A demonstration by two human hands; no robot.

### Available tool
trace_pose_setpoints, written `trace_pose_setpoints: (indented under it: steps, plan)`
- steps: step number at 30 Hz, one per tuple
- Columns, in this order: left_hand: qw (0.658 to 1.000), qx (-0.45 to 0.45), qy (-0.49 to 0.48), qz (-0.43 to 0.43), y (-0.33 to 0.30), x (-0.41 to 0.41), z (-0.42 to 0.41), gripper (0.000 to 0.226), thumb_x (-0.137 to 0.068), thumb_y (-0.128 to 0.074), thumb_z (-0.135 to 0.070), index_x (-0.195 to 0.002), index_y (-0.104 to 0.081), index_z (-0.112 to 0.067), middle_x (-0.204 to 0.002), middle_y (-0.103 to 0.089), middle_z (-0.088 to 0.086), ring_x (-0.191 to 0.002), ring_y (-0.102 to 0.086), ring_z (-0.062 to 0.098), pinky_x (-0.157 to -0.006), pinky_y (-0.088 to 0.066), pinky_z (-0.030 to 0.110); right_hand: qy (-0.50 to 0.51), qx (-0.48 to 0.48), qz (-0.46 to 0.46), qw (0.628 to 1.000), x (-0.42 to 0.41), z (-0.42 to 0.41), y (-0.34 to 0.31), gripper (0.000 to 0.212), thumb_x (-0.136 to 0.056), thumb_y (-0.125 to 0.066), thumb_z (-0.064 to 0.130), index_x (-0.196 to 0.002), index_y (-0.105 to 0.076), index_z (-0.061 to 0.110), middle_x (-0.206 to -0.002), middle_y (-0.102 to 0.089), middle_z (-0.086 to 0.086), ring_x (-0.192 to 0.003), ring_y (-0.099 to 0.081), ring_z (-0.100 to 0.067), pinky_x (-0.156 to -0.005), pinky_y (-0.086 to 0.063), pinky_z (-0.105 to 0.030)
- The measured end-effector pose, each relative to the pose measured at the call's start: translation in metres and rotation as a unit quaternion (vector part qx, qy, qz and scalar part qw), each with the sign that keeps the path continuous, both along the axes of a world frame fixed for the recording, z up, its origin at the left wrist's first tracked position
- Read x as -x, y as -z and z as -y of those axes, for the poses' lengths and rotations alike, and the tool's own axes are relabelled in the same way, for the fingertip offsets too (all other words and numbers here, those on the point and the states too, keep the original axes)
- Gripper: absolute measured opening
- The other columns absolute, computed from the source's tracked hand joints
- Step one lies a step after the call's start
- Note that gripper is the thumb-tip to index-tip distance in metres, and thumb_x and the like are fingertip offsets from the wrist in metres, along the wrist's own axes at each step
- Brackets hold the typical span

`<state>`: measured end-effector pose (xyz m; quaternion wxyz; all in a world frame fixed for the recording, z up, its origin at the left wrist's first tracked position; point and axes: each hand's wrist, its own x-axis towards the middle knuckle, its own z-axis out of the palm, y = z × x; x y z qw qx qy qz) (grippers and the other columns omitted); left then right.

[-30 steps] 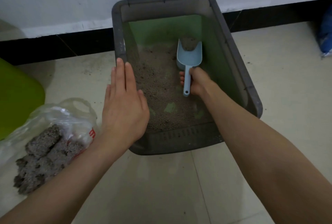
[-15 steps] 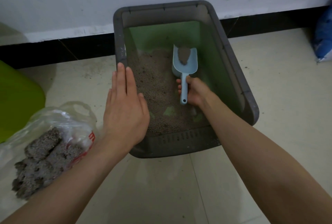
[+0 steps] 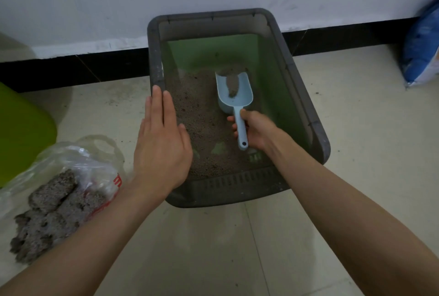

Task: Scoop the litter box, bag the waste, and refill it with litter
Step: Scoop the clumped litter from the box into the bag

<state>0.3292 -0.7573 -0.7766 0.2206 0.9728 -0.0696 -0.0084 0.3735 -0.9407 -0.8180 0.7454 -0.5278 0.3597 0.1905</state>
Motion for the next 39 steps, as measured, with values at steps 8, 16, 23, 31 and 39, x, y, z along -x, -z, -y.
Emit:
trace_pose_setpoints:
  steps: [8,16,23,31,39]
  plan:
    - [1.000,-0.004,0.003,0.001,0.000,0.000,0.000,0.059,-0.098,-0.031,-0.019,-0.147,-0.003,-0.002,-0.157,0.004,0.011,-0.145,0.000,0.024,-0.118,-0.015,0.038,-0.042,0.007,-0.003,0.999,0.005,-0.004,-0.006,0.037,-0.102,-0.031,0.015,-0.135,-0.038,-0.001,-0.085,-0.055,-0.006,-0.064,-0.045,-0.012,-0.057,-0.039,-0.024]
    - [1.000,-0.009,-0.001,-0.002,0.002,0.000,-0.001,0.058,-0.099,-0.026,-0.022,-0.147,-0.001,-0.002,-0.157,0.006,0.012,-0.145,0.003,0.023,-0.119,-0.011,0.035,-0.021,-0.015,0.038,0.999,0.011,-0.007,-0.001,0.036,-0.101,-0.031,0.013,-0.135,-0.037,0.001,-0.089,-0.056,-0.005,-0.066,-0.045,-0.013,-0.059,-0.040,-0.025]
    - [1.000,0.003,-0.003,0.000,-0.001,0.000,0.001,0.059,-0.099,-0.029,-0.021,-0.148,-0.001,-0.005,-0.157,0.007,0.008,-0.145,0.003,0.021,-0.119,-0.011,0.035,-0.027,0.015,0.013,0.999,0.020,-0.003,-0.001,0.036,-0.102,-0.031,0.013,-0.136,-0.037,0.001,-0.086,-0.054,-0.006,-0.065,-0.044,-0.013,-0.057,-0.040,-0.025]
    - [1.000,-0.003,-0.009,-0.005,-0.001,0.000,0.001,0.059,-0.099,-0.029,-0.022,-0.148,0.000,-0.006,-0.157,0.007,0.007,-0.145,0.002,0.021,-0.118,-0.012,0.034,-0.022,-0.022,-0.056,0.998,0.028,0.001,-0.002,0.039,-0.102,-0.030,0.010,-0.140,-0.033,-0.002,-0.083,-0.053,-0.011,-0.065,-0.046,-0.016,-0.056,-0.041,-0.026]
    - [1.000,0.001,-0.008,-0.008,-0.001,0.000,0.001,0.060,-0.099,-0.028,-0.023,-0.148,0.002,-0.007,-0.157,0.009,0.005,-0.145,0.005,0.019,-0.119,-0.011,0.033,-0.024,-0.013,-0.050,0.998,0.013,-0.005,0.001,0.040,-0.102,-0.030,0.010,-0.141,-0.030,0.001,-0.084,-0.053,-0.010,-0.068,-0.047,-0.015,-0.059,-0.043,-0.026]
